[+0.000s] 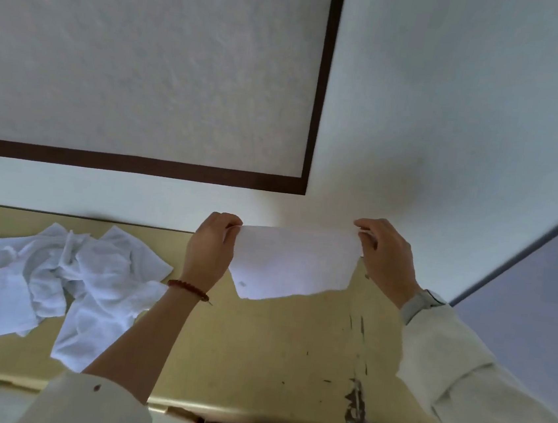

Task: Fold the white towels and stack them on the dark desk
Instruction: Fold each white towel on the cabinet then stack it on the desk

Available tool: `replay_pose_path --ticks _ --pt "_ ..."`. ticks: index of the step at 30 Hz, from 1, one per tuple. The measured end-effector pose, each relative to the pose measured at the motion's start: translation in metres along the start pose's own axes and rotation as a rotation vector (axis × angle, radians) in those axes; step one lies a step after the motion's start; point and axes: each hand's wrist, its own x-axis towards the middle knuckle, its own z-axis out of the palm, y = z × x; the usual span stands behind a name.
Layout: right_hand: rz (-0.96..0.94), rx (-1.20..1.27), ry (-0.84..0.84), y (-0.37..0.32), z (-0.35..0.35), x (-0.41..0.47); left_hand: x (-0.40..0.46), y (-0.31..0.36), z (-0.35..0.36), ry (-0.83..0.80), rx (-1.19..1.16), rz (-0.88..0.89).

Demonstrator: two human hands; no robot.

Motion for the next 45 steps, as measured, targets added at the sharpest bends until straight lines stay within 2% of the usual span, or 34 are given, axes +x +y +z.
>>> replay_pose_path --ticks 4,8,10,14,17,20,23,31,35,41,45 --pt "0.003 0.095 -0.008 0.0 -0.003 -0.025 -0.02 -0.01 -0.007 0.053 0.042 0.164" --pt "0.086 0.139 -0.15 0.015 0.019 -0.083 -0.072 -0.046 0.005 -0.126 0.151 0.226" --pt "0.145 0.138 -0.266 0.029 0.036 -0.119 -0.103 -0.068 0.018 -0.289 0.168 0.177" --pt "0.365 0.086 -0.553 0.05 0.061 -0.191 -0.164 -0.095 0.034 -0.646 0.148 -0.047" --pt "0.468 0.062 -0.657 0.053 0.072 -0.226 -0.189 -0.106 0.035 -0.773 0.104 -0.211" --pt "0.539 0.046 -0.622 0.049 0.08 -0.231 -0.185 -0.114 0.036 -0.723 -0.019 -0.366" --pt "0.589 0.027 -0.52 0.048 0.089 -0.22 -0.168 -0.116 0.044 -0.634 -0.111 -0.46" --pt "0.687 0.135 -0.294 0.065 0.11 -0.166 -0.115 -0.116 0.089 -0.456 -0.182 -0.48" --pt "0.711 0.174 -0.283 0.079 0.13 -0.149 -0.102 -0.122 0.11 -0.421 -0.155 -0.519" --pt "0.739 0.102 -0.316 0.096 0.154 -0.151 -0.098 -0.132 0.13 -0.413 -0.088 -0.551" --pt "0.71 0.068 -0.307 0.102 0.159 -0.152 -0.1 -0.136 0.136 -0.374 -0.015 -0.518"
